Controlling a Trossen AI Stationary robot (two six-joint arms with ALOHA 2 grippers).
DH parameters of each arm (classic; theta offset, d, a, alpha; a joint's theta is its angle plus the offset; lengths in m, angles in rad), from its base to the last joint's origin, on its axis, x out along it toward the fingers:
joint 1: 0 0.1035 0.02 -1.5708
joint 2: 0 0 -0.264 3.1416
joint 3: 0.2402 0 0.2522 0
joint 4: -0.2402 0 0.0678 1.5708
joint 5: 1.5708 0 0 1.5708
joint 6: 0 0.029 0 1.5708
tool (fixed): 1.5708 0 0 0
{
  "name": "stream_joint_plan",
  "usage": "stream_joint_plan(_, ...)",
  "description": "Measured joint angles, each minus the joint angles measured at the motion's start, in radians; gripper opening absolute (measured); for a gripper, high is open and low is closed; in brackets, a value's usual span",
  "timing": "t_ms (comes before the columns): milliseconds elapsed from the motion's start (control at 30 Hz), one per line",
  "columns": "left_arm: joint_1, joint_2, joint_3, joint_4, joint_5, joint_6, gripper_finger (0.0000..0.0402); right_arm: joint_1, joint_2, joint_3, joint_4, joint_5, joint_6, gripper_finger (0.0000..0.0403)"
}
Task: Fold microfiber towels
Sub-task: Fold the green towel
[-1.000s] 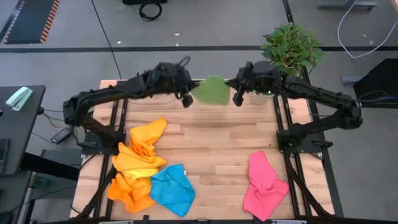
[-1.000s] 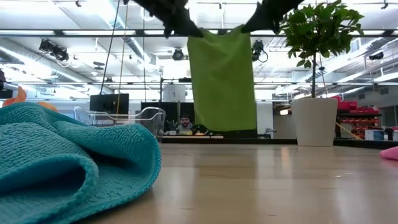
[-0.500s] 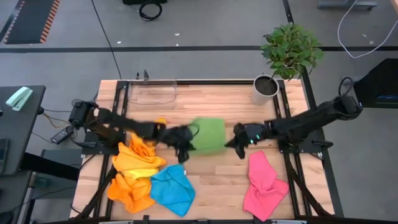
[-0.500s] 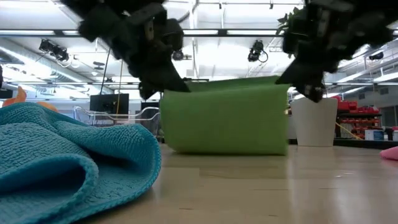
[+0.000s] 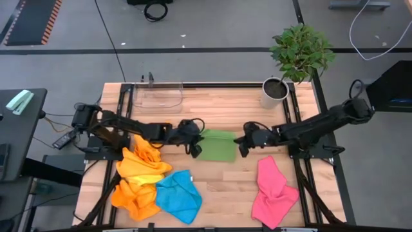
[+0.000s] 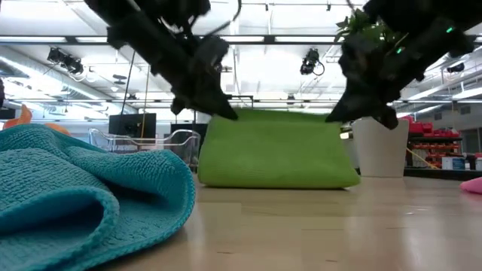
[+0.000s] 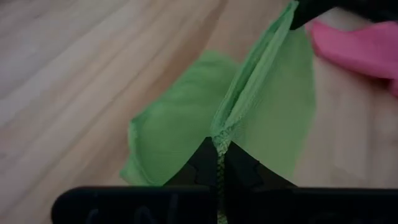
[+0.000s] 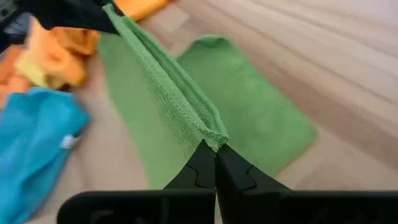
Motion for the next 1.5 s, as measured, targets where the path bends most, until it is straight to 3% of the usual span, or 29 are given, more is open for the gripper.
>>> stream_joint_plan(167, 0.053, 0.070, 0.000, 0.040, 0.072, 0.031, 0.0011, -0.081, 0.073, -0.001, 0.006, -0.011, -0.015, 0.0001)
stream_joint_plan(533, 0.109, 0.120, -0.003, 0.074, 0.077, 0.062, 0.0013, -0.149, 0.241, -0.003, 0.100, -0.018, -0.034, 0.0001)
stream_joint_plan(867, 0.152, 0.123, -0.005, 0.036, 0.065, 0.061, 0.0086, -0.208, 0.272, -0.007, 0.066, 0.001, -0.049, 0.0001)
stream_joint_plan(1100, 0.165, 0.032, -0.004, 0.062, 0.069, -0.004, 0.0125, -0.215, 0.277, -0.008, 0.086, -0.004, -0.075, 0.0001)
stream_joint_plan(1233, 0.151, 0.033, -0.003, 0.131, 0.091, 0.001, 0.0124, -0.212, 0.277, -0.007, 0.144, -0.016, -0.139, 0.0001)
stream_joint_plan(1333, 0.151, 0.080, -0.002, 0.196, 0.162, -0.018, 0.0116, -0.216, 0.276, -0.006, 0.173, -0.025, -0.179, 0.0001)
stream_joint_plan(1500, 0.155, 0.182, -0.004, 0.204, 0.182, -0.074, 0.0094, -0.236, 0.276, -0.006, 0.173, -0.060, -0.190, 0.0002)
